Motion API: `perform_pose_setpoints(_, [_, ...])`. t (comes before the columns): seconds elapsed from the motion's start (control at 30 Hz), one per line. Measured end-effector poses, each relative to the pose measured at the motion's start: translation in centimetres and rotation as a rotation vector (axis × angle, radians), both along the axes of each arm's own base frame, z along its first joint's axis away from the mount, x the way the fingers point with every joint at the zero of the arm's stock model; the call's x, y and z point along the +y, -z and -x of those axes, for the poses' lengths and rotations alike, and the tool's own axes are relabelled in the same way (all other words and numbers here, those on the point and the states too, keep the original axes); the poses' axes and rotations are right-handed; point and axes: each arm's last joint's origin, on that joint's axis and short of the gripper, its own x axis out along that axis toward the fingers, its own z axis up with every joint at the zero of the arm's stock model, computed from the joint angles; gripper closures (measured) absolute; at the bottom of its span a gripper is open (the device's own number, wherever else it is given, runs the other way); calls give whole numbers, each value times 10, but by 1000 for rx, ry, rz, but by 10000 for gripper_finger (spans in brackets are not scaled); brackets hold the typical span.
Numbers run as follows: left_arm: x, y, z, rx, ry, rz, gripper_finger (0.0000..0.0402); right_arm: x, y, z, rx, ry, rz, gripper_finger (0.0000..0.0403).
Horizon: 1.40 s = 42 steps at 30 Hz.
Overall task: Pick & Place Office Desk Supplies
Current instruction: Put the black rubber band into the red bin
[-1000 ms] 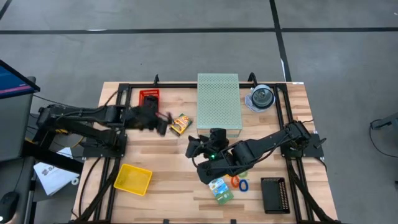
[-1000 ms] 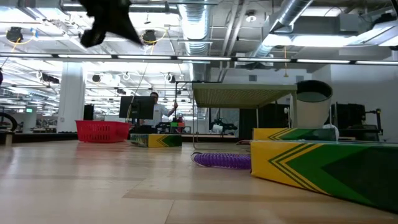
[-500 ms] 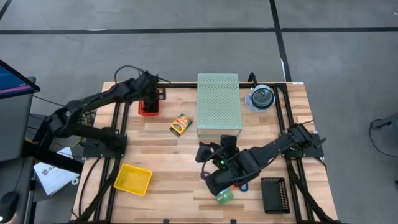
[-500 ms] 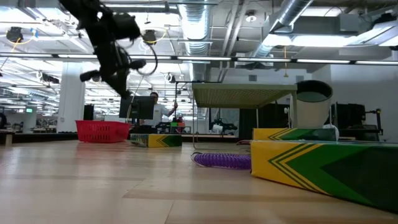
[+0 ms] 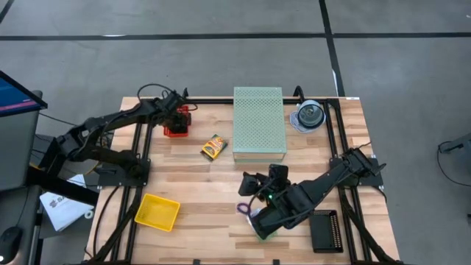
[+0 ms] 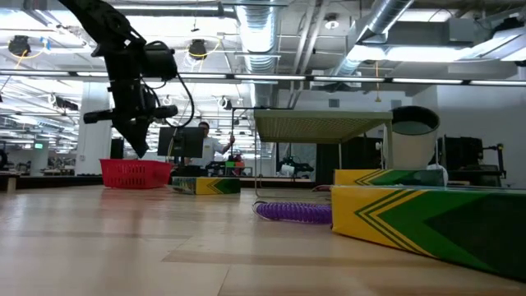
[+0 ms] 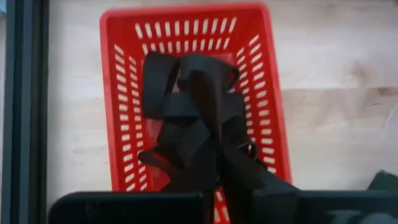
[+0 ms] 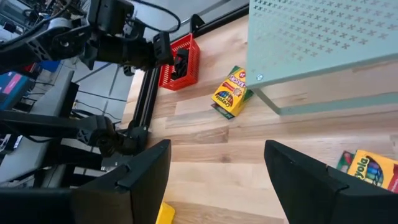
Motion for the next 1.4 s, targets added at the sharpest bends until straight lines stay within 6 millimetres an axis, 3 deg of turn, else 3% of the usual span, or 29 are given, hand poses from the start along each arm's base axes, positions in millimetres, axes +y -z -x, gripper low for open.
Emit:
perform_pose_setpoints(0.2, [-1, 0, 1, -2, 0, -3, 339, 0, 0, 1, 7, -2, -1, 147])
perform_pose_setpoints(0.53, [-11, -27, 13, -70, -16, -126, 230, 0, -1, 3, 14, -2, -17, 147])
perform_pose_setpoints(0.7, [-15, -36, 17, -94, 4, -160, 195, -2, -1, 2, 15, 3, -17, 147])
perform_pose_setpoints(0.97, [-13, -33, 14, -110, 36, -130, 180, -1, -1, 2, 13, 1, -18, 147])
perform_pose_setpoints(1.4, [-1, -4, 1, 13, 96, -32, 180, 0, -2, 1, -12, 1, -15, 147])
